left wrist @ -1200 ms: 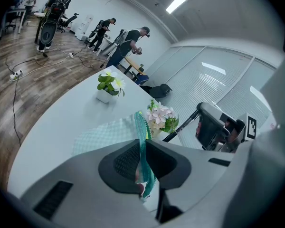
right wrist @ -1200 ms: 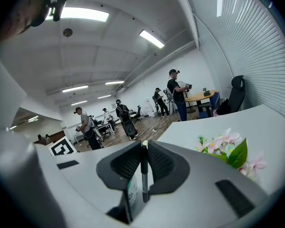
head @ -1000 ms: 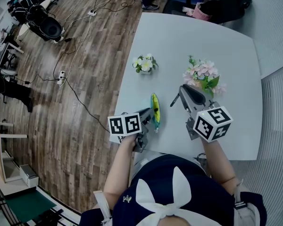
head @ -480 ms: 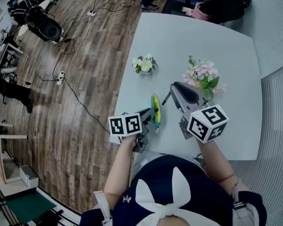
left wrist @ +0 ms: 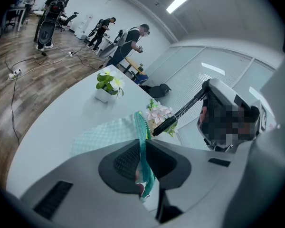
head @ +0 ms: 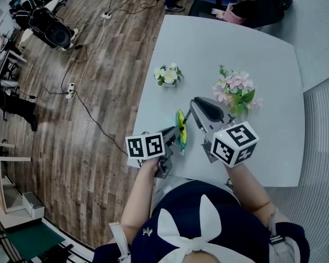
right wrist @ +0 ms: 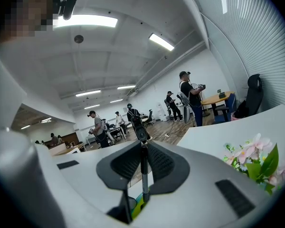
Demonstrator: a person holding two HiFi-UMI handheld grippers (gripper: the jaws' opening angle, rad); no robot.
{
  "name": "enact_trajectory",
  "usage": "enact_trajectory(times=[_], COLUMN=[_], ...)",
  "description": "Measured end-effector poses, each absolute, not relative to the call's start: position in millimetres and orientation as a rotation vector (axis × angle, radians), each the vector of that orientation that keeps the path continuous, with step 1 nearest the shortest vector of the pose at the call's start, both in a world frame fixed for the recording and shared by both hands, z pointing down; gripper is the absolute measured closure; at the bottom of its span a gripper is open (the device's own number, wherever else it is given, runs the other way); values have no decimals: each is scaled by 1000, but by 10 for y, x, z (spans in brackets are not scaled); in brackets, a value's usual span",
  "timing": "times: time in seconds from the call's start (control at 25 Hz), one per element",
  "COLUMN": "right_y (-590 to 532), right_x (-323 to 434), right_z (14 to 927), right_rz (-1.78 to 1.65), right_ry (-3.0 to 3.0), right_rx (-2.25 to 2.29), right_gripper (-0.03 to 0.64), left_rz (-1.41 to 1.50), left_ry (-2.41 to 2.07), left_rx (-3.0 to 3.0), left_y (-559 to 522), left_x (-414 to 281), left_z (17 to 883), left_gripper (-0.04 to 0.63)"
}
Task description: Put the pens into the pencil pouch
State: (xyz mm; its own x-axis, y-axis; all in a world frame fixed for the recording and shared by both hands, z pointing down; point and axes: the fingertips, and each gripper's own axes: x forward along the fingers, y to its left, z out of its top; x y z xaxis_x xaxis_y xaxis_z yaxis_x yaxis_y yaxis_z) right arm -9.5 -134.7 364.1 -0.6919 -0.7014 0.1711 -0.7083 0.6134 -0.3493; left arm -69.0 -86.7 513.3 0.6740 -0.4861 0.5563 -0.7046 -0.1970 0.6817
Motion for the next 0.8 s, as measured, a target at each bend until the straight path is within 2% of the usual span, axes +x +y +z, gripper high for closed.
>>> enact_trajectory(times=[0.8], right_y=[-1295], right_x=[-301], right_z=[4077], right_rz=[653], right_ry=[-2753], right_rx=[1133], right_gripper=[568], left_rz=[252], left_ry=[-938], left_rx=[1846], left_y=[-853], left_x=[-702], left_z=[5131], left_gripper=[541])
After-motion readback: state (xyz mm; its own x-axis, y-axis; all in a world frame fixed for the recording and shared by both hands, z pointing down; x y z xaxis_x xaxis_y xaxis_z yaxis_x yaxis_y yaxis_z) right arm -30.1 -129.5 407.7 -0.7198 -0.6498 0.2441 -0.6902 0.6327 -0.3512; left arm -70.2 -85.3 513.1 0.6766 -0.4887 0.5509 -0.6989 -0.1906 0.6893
